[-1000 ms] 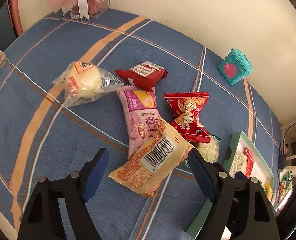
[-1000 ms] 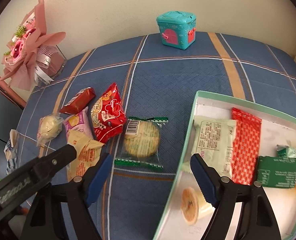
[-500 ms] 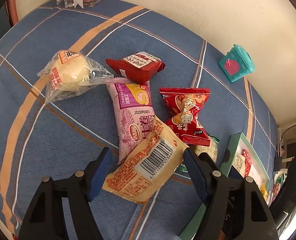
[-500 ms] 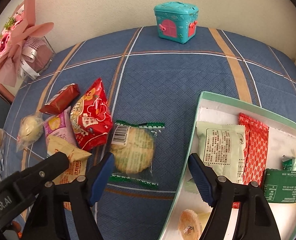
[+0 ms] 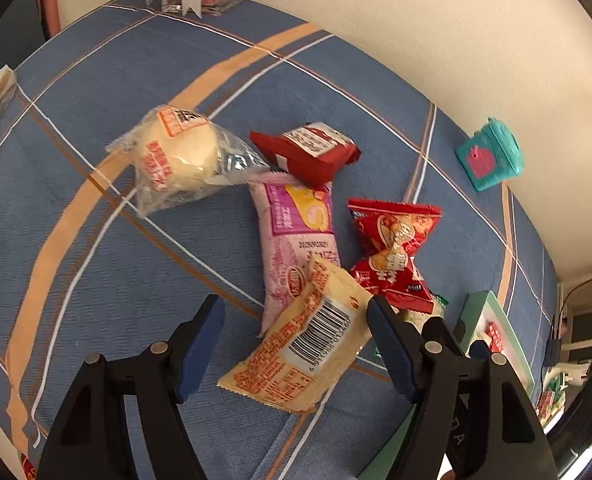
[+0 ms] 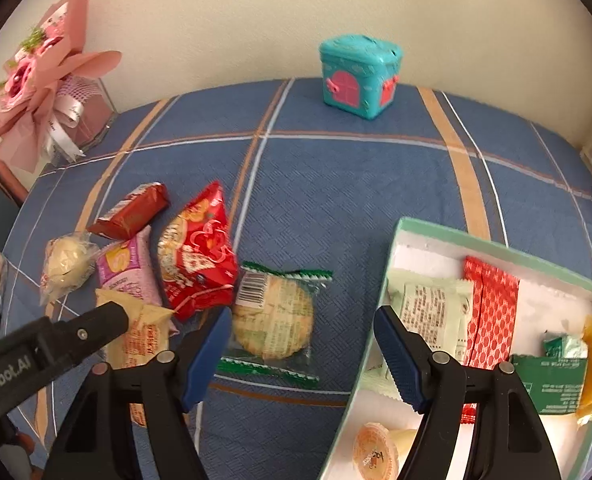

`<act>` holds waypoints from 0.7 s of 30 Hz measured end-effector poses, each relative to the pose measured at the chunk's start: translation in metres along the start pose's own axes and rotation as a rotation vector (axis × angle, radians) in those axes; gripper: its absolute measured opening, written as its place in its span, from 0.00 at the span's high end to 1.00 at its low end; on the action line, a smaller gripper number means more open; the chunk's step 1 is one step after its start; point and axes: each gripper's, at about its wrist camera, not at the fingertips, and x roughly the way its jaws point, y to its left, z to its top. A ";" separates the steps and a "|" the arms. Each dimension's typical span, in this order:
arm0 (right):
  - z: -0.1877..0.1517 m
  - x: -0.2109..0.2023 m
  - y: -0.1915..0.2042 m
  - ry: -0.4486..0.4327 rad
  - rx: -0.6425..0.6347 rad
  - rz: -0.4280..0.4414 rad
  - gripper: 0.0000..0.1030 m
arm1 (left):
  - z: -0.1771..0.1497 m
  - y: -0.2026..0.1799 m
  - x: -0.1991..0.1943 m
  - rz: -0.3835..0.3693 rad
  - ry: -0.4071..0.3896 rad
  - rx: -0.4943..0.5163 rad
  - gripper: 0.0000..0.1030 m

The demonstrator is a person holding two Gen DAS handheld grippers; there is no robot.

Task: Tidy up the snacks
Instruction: 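Grasp the orange-printed bread pack with the left tool while the right tool grasps the round wrapped pastry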

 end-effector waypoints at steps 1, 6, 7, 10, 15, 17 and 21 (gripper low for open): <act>0.000 0.000 0.001 -0.001 0.000 0.009 0.26 | 0.000 0.001 -0.001 0.001 -0.001 -0.005 0.28; -0.002 0.012 0.004 0.034 0.006 0.041 0.26 | 0.001 0.005 -0.005 -0.004 0.004 -0.012 0.28; -0.003 0.016 0.004 0.045 0.007 0.042 0.27 | 0.001 0.004 -0.005 -0.007 0.004 -0.010 0.28; -0.002 0.025 0.004 0.057 0.007 0.049 0.32 | 0.000 0.002 -0.009 -0.022 0.004 0.007 0.28; -0.004 0.037 0.007 0.085 0.009 0.051 0.35 | -0.005 -0.008 -0.002 -0.027 0.028 0.053 0.28; -0.004 0.037 0.009 0.080 -0.004 0.034 0.39 | -0.007 -0.011 0.004 -0.026 0.046 0.061 0.28; -0.008 0.039 0.009 0.085 -0.008 0.036 0.48 | -0.010 -0.012 0.011 -0.045 0.064 0.050 0.35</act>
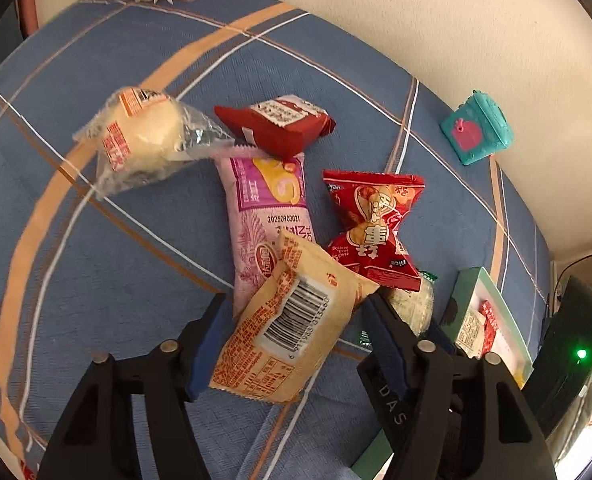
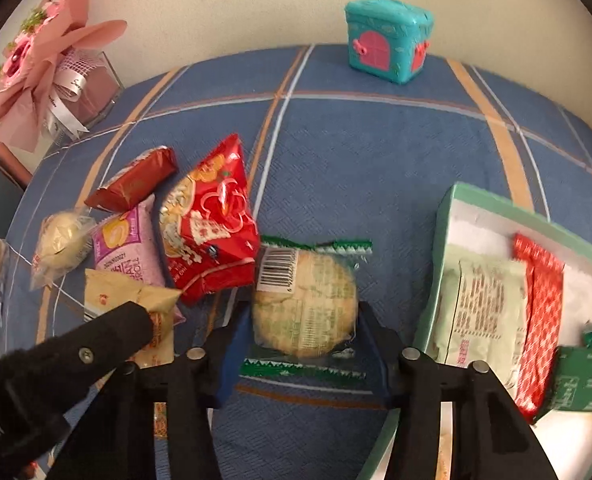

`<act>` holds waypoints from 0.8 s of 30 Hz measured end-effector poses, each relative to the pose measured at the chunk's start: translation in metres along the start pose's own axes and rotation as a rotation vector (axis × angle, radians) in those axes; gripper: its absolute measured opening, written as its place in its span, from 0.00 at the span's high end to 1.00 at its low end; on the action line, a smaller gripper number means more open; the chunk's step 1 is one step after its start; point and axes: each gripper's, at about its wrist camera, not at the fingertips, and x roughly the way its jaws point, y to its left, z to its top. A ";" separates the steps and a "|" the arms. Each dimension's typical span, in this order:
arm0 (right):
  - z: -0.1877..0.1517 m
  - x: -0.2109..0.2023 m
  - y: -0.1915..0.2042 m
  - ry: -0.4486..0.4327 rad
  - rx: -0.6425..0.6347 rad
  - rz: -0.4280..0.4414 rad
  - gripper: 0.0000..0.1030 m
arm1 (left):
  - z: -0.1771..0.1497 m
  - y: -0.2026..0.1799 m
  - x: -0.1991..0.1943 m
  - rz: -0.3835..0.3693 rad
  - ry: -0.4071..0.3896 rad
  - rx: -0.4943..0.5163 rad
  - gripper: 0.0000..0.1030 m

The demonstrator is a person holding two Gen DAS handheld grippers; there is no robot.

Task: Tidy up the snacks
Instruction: 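Grasp the orange-printed bread pack with the left tool while the right tool grasps the round wrapped pastry, then lift and carry the bread pack with the left tool while the right tool carries the pastry over the tray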

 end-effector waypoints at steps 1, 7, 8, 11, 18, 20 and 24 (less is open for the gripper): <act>-0.001 0.000 0.001 0.001 -0.006 -0.004 0.48 | -0.001 0.000 0.000 0.006 0.001 0.002 0.37; -0.010 -0.003 -0.001 0.007 -0.001 0.004 0.49 | -0.003 -0.001 0.003 0.021 0.010 0.009 0.56; -0.013 -0.004 -0.001 0.010 -0.002 0.004 0.49 | -0.004 -0.001 0.003 0.024 0.010 0.009 0.58; -0.020 -0.009 -0.002 0.015 0.009 0.015 0.49 | -0.007 0.000 0.001 0.015 0.012 0.004 0.60; -0.032 -0.021 -0.011 0.038 0.053 0.053 0.50 | -0.011 0.001 -0.002 0.001 0.015 -0.008 0.66; -0.035 -0.026 -0.013 0.042 0.060 0.066 0.50 | -0.013 0.001 -0.004 0.000 0.013 -0.008 0.67; -0.040 -0.042 -0.019 0.036 0.086 0.091 0.50 | -0.016 -0.001 -0.015 -0.015 -0.005 -0.009 0.68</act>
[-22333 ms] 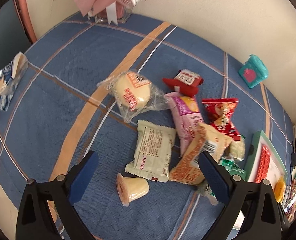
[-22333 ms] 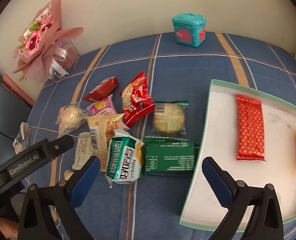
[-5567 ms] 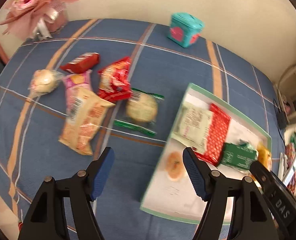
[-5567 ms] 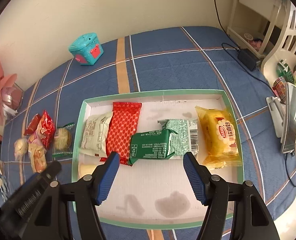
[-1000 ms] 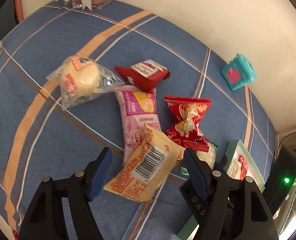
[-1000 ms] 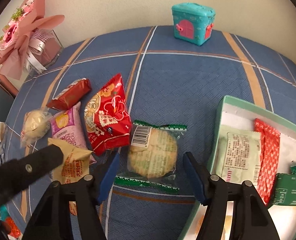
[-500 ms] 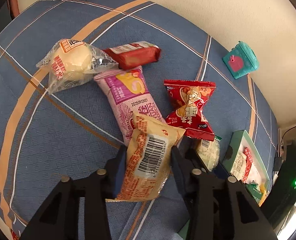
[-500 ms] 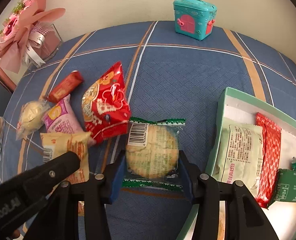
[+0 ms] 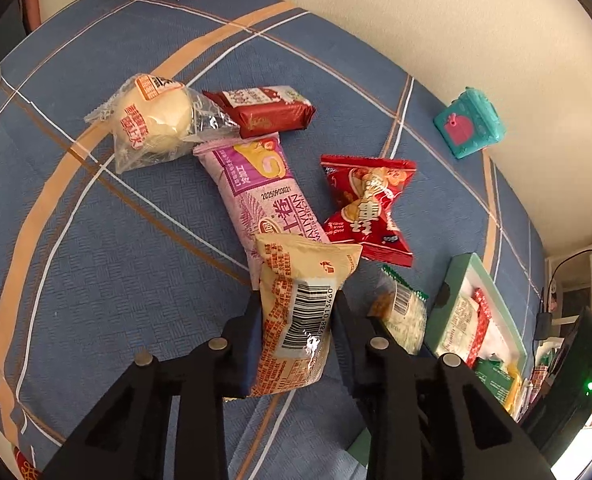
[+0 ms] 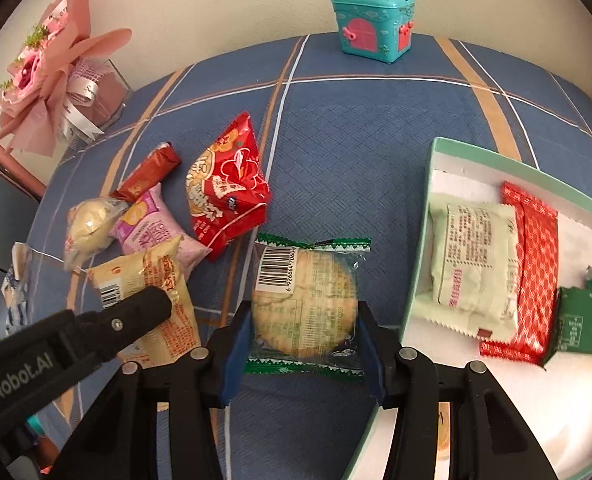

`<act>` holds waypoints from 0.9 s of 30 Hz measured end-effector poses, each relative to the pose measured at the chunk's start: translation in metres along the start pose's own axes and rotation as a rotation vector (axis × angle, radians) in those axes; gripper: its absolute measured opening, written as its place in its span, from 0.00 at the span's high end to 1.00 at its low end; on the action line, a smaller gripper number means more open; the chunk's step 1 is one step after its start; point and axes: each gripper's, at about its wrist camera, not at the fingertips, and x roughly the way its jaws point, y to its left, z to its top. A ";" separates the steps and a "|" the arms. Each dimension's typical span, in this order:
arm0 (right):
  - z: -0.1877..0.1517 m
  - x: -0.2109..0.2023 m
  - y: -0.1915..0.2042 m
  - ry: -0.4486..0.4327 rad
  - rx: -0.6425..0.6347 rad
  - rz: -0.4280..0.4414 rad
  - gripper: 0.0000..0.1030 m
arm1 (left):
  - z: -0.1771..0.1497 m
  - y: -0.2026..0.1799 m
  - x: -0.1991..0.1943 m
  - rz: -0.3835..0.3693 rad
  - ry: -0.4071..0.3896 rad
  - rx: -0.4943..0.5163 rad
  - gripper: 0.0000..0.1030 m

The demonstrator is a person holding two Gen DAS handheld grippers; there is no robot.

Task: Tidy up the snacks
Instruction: 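Lift and carry the bread pack with the left tool while the right tool carries the pastry over the tray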

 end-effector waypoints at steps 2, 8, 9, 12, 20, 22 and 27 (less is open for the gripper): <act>0.000 -0.007 0.000 -0.009 0.007 0.014 0.50 | -0.002 -0.001 -0.005 -0.001 -0.010 0.001 0.68; -0.003 -0.039 -0.007 -0.051 0.030 0.032 0.50 | -0.003 -0.004 -0.030 -0.027 -0.062 0.012 0.68; 0.001 -0.040 -0.006 -0.054 0.032 0.032 0.50 | -0.003 -0.005 -0.036 -0.030 -0.074 0.017 0.68; 0.003 -0.051 -0.006 -0.067 0.039 0.030 0.50 | -0.005 -0.009 -0.046 -0.034 -0.097 0.031 0.68; -0.006 -0.075 -0.012 -0.089 0.062 0.016 0.50 | -0.012 -0.021 -0.057 -0.059 -0.104 0.057 0.68; -0.010 -0.081 -0.018 -0.091 0.075 0.007 0.50 | -0.016 -0.025 -0.059 -0.073 -0.100 0.065 0.68; -0.017 -0.089 -0.037 -0.082 0.115 -0.024 0.50 | -0.028 -0.042 -0.060 -0.086 -0.088 0.109 0.68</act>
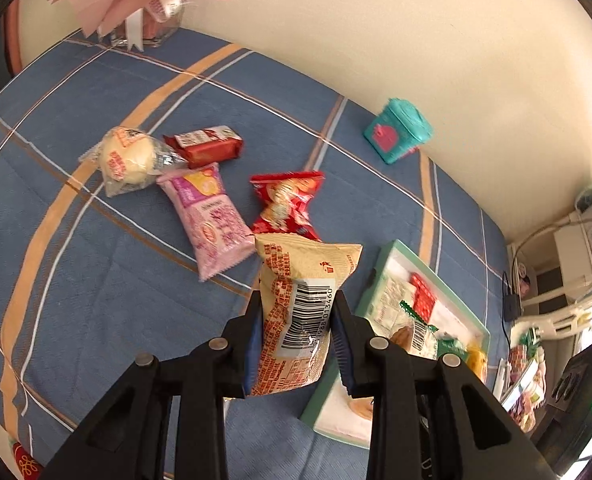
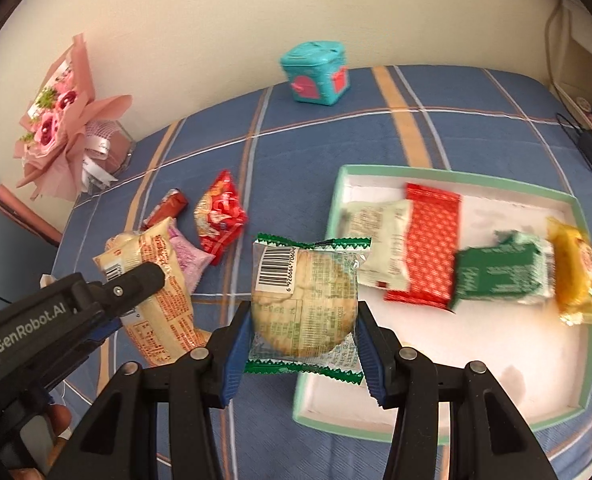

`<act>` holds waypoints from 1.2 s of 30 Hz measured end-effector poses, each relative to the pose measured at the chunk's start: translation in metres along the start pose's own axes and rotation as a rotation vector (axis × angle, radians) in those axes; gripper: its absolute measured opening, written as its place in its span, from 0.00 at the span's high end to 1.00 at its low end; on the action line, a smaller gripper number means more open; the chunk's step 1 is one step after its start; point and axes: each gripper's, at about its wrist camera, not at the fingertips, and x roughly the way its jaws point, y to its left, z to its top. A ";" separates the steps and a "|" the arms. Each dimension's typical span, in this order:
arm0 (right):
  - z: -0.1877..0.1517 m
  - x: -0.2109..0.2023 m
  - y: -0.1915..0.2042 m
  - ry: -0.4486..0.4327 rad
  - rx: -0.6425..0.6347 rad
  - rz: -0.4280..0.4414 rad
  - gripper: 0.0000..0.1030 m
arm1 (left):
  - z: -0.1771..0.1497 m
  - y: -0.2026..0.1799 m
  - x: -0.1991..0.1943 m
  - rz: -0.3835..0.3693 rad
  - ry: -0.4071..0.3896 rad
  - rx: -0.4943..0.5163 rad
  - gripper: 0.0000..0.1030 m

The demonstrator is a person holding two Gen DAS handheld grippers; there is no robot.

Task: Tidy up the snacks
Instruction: 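Lift and carry the bread pack with the left tool while the right tool carries the pastry over the tray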

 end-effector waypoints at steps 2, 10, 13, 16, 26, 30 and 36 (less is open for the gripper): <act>-0.001 -0.003 -0.011 0.003 0.016 -0.019 0.50 | -0.004 -0.009 0.000 0.000 0.004 0.026 0.68; -0.006 -0.017 -0.067 0.013 0.109 -0.090 0.50 | -0.020 -0.048 0.010 -0.024 0.037 0.104 0.68; -0.008 -0.022 -0.088 0.018 0.156 -0.109 0.50 | -0.029 -0.067 0.015 -0.033 0.055 0.154 0.68; -0.010 -0.025 -0.105 0.022 0.193 -0.125 0.50 | -0.039 -0.084 0.018 -0.046 0.071 0.200 0.68; -0.019 -0.035 -0.149 0.037 0.258 -0.170 0.50 | -0.063 -0.112 0.037 -0.098 0.167 0.249 0.68; -0.022 -0.036 -0.161 0.045 0.281 -0.182 0.50 | -0.070 -0.122 0.041 -0.088 0.180 0.280 0.68; -0.023 -0.032 -0.164 0.061 0.289 -0.191 0.50 | -0.081 -0.136 0.046 -0.097 0.209 0.328 0.68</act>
